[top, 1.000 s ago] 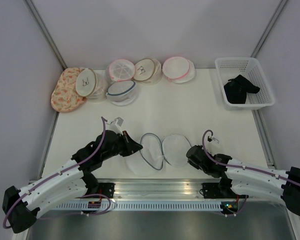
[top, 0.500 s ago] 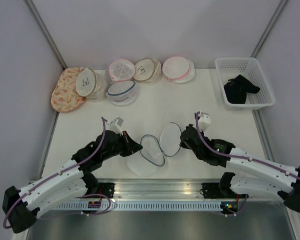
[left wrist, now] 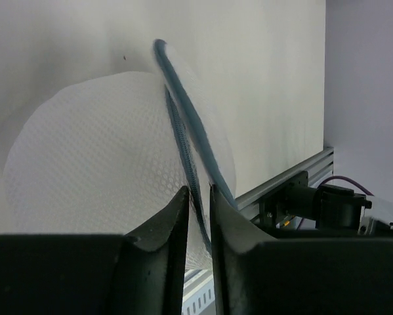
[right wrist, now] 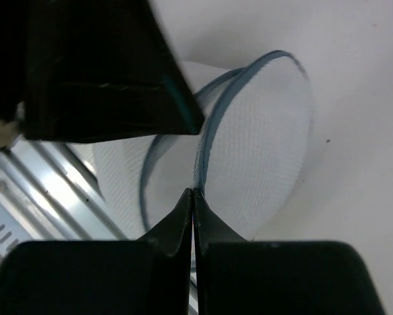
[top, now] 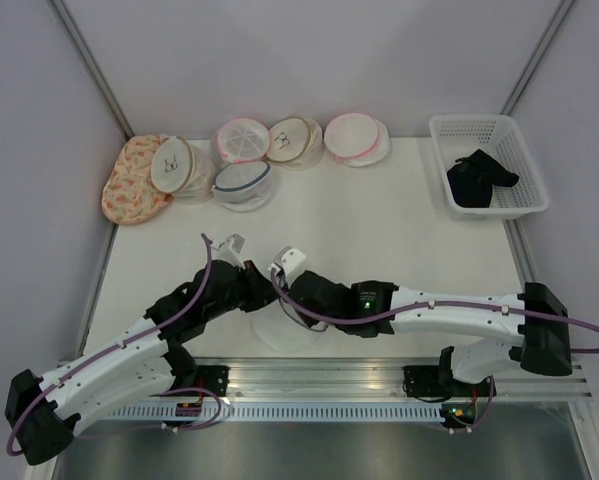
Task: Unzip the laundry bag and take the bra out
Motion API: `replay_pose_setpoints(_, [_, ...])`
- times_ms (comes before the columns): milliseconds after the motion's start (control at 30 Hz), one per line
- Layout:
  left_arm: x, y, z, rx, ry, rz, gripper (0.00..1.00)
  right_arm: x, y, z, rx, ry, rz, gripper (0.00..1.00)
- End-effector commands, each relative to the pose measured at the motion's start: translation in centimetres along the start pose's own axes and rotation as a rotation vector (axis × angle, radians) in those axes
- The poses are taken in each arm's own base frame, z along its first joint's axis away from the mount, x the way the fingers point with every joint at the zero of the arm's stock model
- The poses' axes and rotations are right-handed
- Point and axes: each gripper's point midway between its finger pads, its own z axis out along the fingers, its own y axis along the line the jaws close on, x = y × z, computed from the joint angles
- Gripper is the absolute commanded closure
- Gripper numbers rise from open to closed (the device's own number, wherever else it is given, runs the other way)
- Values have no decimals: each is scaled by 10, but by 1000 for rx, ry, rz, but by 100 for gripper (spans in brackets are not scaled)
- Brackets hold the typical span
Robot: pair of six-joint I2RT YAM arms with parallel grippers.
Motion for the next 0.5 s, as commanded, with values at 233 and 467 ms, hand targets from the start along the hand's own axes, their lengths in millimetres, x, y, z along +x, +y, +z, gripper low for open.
replay_pose_setpoints(233, [-15, 7, -4, -27, -111, -130, 41, 2, 72, -9, -203, -11, -213, 100])
replay_pose_setpoints(467, [-12, 4, -3, -2, -97, -136, 38, 7, 81, -14, -269, -36, -227, 100])
